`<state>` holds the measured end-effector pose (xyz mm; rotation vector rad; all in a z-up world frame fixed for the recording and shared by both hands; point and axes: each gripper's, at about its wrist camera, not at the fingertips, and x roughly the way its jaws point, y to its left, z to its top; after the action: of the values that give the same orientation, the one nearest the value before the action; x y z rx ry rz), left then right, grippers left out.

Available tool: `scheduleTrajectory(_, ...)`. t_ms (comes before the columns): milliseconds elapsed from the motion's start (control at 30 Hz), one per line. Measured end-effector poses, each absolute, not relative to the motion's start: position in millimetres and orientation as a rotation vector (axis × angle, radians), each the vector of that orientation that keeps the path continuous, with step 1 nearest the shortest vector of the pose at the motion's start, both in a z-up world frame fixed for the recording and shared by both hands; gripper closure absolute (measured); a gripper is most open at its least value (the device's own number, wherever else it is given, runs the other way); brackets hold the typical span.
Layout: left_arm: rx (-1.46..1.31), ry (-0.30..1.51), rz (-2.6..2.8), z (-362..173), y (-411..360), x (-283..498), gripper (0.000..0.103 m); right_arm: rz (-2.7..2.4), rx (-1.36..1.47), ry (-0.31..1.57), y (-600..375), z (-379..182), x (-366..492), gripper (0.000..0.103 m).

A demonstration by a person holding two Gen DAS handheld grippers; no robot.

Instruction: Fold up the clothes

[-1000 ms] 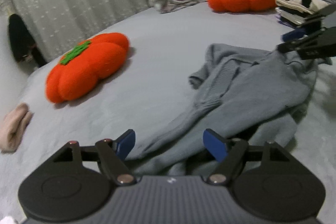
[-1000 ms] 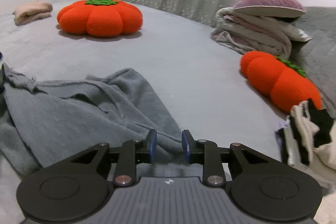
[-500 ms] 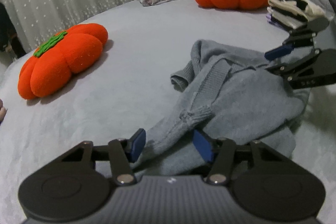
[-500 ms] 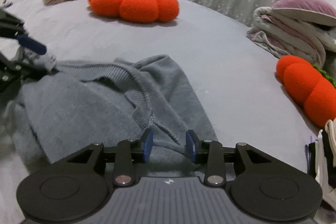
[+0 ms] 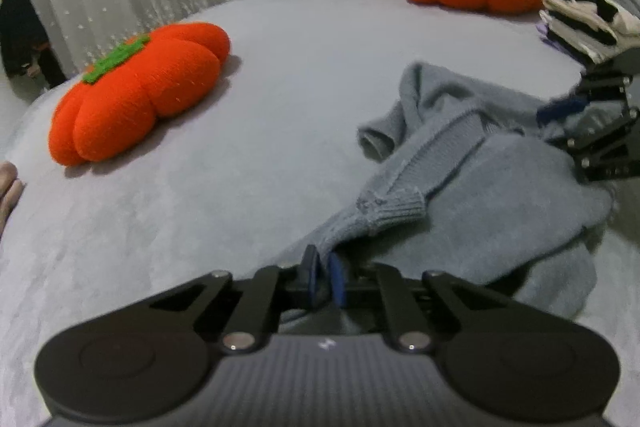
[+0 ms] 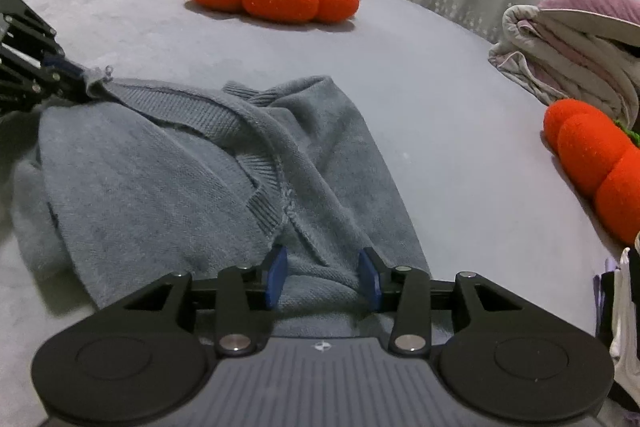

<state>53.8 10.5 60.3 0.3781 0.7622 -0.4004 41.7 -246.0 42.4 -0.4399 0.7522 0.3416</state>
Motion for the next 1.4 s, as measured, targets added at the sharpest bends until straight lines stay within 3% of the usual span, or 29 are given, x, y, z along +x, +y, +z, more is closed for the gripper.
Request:
scheduleTrajectory(33, 0.372, 0.75, -0.388, 63, 11, 53, 0.095, 0.346, -0.433, 0.759, -245, 43, 43, 0.075)
scheduleTrajectory(67, 0.363, 0.737, -0.373, 66, 13, 53, 0.095, 0.349, -0.427, 0.764, -245, 44, 43, 0.092)
scheduleTrajectory(100, 0.354, 0.724, -0.357, 69, 15, 52, 0.095, 0.348, -0.433, 0.761, -243, 45, 42, 0.097)
scheduleTrajectory(500, 0.22, 0.6, -0.257, 112, 46, 44, 0.095, 0.202, -0.385, 0.473, -245, 97, 16, 0.1)
scheduleTrajectory(767, 0.17, 0.568, -0.261, 127, 59, 37, 0.095, 0.183, -0.341, 0.39, -248, 115, 8, 0.1)
scheduleTrajectory(1167, 0.103, 0.52, -0.281, 141, 74, 30, 0.095, 0.315, -0.378, 0.502, -246, 100, 10, 0.098)
scheduleTrajectory(1200, 0.102, 0.517, -0.282, 142, 75, 29, 0.095, 0.327, -0.391, 0.516, -245, 96, 11, 0.096)
scheduleTrajectory(1267, 0.101, 0.518, -0.285, 143, 76, 29, 0.095, 0.342, -0.424, 0.53, -242, 89, 10, 0.078)
scheduleTrajectory(1333, 0.109, 0.52, -0.293, 142, 75, 28, 0.095, 0.354, -0.463, 0.527, -236, 82, 9, 0.068)
scheduleTrajectory(1400, 0.121, 0.517, -0.308, 141, 74, 26, 0.095, 0.361, -0.483, 0.523, -233, 78, 9, 0.065)
